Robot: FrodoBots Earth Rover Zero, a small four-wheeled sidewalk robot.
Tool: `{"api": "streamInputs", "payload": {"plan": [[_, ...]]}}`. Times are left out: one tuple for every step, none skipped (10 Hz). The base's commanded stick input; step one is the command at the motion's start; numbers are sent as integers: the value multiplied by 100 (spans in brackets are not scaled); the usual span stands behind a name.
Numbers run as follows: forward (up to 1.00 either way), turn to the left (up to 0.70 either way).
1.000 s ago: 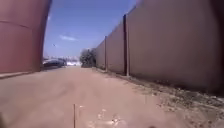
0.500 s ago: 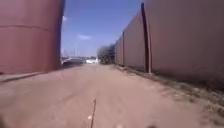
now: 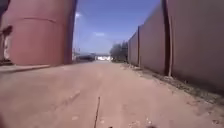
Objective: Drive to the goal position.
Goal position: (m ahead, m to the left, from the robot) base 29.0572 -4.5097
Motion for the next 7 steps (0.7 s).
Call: {"api": "streamInputs", "payload": {"plan": [[100,2],[100,0],[100,0],[100,0],[100,0],[100,0],[100,0]]}}
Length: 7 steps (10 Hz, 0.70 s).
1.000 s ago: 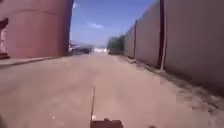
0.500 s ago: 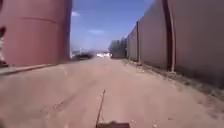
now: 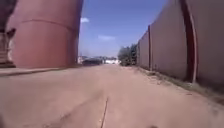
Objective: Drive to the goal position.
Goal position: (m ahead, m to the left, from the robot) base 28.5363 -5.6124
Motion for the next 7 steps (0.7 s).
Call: {"api": "streamInputs", "payload": {"plan": [[100,0],[100,0],[100,0],[100,0],[100,0],[100,0],[100,0]]}}
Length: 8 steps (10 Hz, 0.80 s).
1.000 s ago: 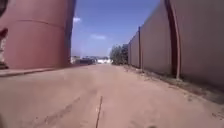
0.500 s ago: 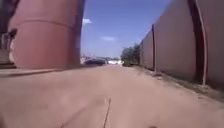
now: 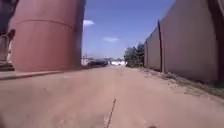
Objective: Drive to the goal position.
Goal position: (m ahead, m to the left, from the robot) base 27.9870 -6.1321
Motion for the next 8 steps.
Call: {"api": "streamInputs", "payload": {"plan": [[100,0],[100,0],[100,0],[100,0],[100,0],[100,0],[100,0],[100,0]]}}
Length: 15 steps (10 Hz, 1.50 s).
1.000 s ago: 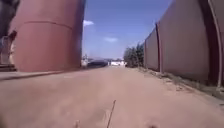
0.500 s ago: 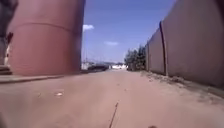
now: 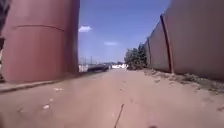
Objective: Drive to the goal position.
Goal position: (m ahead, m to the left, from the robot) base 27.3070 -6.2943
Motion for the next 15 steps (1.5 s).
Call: {"api": "streamInputs", "payload": {"plan": [[100,-27],[100,-27],[100,-27],[100,0],[100,0],[100,0],[100,0],[100,0],[100,0],[100,0],[100,0],[100,0],[100,0],[100,0],[100,0]]}}
